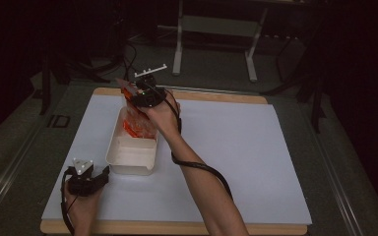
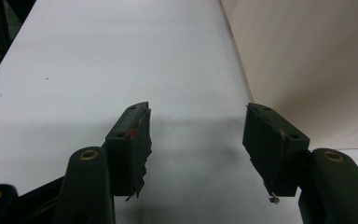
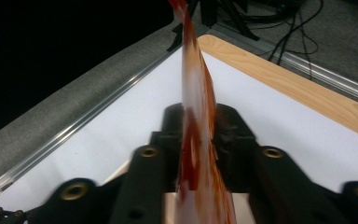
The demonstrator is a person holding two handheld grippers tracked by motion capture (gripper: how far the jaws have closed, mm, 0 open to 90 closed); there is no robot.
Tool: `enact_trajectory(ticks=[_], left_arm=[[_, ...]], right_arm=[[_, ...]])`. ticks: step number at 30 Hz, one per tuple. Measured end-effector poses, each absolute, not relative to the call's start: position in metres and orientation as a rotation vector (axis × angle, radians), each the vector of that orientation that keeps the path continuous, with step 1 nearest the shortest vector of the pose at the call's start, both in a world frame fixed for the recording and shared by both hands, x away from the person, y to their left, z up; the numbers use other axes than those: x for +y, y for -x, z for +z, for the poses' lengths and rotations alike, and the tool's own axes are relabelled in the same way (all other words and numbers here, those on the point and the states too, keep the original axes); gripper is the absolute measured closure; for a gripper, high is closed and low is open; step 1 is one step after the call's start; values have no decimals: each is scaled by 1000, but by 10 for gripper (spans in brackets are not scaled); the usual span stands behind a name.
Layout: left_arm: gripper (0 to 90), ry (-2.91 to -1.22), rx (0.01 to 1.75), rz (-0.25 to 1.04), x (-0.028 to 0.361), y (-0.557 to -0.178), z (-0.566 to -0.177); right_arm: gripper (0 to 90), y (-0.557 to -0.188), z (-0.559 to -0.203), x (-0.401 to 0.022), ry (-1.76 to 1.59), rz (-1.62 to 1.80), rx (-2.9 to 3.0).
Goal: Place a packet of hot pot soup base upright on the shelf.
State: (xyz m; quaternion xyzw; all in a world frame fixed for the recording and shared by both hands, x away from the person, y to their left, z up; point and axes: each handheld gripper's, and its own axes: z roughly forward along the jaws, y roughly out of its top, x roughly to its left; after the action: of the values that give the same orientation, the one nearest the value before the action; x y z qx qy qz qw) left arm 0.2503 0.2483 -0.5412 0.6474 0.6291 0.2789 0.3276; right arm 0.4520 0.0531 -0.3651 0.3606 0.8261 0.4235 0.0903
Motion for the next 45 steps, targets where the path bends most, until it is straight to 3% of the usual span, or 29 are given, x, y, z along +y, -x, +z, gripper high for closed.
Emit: enact_trajectory(ticks=[18,33,45], left_arm=[[418,-1707,1649,739,247,-251,-541],[418,-1700,1650,743,247,-250,-541],[418,-1694,1654,740,248,-250,-542]], right_arm=[[518,-419,-336,8,-929,1276,2423],[526,-404,-334,-35,-895,1279,2456],[540,-390,-364,-66,-909,1270,2543]])
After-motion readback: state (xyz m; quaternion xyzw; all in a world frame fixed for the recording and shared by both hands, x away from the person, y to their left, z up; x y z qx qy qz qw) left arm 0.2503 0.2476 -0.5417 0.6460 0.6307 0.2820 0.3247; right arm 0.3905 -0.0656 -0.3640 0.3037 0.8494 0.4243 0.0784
